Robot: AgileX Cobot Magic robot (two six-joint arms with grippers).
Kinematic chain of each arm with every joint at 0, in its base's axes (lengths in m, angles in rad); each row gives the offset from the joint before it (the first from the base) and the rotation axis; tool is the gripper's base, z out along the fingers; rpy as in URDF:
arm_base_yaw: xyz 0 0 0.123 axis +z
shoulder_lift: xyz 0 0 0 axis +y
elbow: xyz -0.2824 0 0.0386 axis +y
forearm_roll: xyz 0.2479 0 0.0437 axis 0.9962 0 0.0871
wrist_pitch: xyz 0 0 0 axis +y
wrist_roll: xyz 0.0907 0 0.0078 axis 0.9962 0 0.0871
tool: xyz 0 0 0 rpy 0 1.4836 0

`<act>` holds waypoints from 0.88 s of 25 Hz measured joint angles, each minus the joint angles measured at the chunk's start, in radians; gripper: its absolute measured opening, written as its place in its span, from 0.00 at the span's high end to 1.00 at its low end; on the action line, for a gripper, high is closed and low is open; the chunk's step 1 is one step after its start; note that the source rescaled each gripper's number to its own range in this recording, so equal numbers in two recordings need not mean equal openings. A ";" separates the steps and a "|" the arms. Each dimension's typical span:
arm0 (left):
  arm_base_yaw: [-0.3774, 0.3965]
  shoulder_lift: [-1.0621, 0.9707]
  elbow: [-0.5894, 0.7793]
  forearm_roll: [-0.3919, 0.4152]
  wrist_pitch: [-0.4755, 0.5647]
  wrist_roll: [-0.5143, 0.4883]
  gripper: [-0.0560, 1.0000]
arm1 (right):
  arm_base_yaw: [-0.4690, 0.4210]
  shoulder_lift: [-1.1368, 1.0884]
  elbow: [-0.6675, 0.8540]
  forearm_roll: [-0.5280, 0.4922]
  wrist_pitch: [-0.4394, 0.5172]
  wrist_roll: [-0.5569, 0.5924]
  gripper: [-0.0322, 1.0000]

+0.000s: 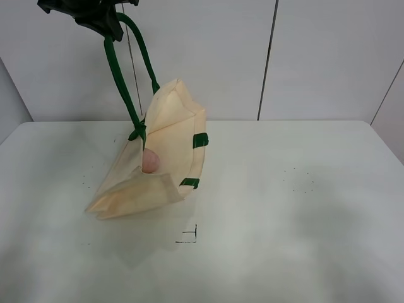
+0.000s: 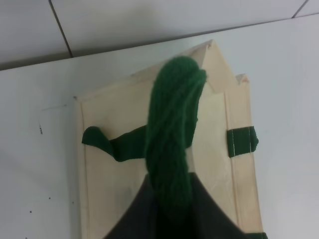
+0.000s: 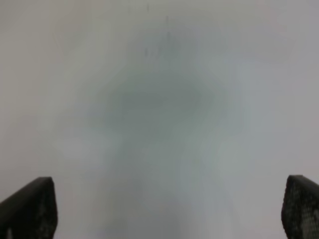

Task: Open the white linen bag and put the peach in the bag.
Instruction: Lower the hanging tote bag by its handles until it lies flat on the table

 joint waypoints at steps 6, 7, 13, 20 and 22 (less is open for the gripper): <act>0.000 0.000 0.000 0.000 0.000 0.003 0.95 | -0.006 -0.088 0.001 0.000 0.000 0.000 0.00; 0.000 0.000 0.000 0.000 0.000 0.004 0.95 | -0.020 -0.093 0.002 0.000 0.000 0.000 0.00; 0.000 0.000 0.000 0.000 0.000 0.006 0.95 | -0.071 -0.146 0.003 0.000 0.000 0.000 0.00; 0.000 0.010 0.100 -0.004 -0.001 0.006 0.95 | -0.071 -0.168 0.003 0.000 0.000 0.000 0.00; 0.000 0.029 0.128 -0.012 -0.003 0.006 0.95 | -0.071 -0.168 0.003 0.000 0.000 0.000 0.00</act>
